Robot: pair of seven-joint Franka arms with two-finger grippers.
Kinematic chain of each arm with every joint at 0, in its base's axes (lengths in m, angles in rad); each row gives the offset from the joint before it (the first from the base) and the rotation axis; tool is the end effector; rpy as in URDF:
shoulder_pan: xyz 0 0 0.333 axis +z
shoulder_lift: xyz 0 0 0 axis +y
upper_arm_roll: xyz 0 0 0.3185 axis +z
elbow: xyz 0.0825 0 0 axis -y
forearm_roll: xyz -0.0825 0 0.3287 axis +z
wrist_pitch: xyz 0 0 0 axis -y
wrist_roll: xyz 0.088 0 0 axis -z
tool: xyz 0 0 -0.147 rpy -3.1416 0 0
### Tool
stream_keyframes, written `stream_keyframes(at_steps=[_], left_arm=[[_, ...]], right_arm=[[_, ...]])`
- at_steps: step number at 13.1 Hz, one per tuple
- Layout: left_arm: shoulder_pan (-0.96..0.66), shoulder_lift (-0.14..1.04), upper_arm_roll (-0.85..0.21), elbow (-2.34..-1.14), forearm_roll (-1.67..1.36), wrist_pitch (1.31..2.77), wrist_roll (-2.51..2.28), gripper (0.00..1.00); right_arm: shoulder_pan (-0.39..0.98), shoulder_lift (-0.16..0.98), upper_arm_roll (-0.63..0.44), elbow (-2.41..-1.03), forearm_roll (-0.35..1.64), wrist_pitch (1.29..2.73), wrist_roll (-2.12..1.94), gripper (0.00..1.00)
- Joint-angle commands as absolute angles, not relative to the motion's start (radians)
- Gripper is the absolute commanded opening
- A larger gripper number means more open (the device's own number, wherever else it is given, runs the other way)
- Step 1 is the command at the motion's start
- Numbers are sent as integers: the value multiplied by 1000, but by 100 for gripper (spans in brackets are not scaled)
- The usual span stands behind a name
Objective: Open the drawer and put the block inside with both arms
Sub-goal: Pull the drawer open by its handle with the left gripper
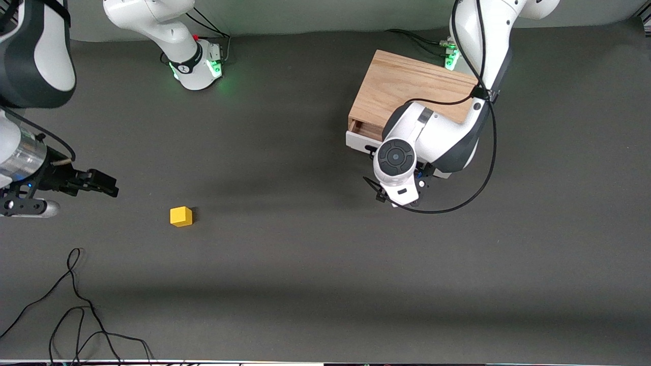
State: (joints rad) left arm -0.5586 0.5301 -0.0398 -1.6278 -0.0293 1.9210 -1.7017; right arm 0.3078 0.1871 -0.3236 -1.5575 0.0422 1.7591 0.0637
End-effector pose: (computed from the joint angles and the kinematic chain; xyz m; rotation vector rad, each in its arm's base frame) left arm 0.4975 -0.3401 0.2894 -2.4893 -1.5601 0.2058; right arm 0.5669 0.0102 0.5142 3.1218 -0.1264 0.0385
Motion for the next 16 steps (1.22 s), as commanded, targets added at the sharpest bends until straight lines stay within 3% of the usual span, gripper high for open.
stream_keyframes(at_steps=[1,5,16], left_arm=[[-557,594,-40,-1536,-17,1937,-1718,100],[-557,617,-40,-1491,-18,1939,-1718,100],[-558,689,-40,-1362,-15,1939,-1717,100]], right_arm=[[284,210,-327,-1548,78,1784,83,100],[204,219,-327,-1566,216,1789,54,100],[219,193,-324,-1569,177,1801,26,100]])
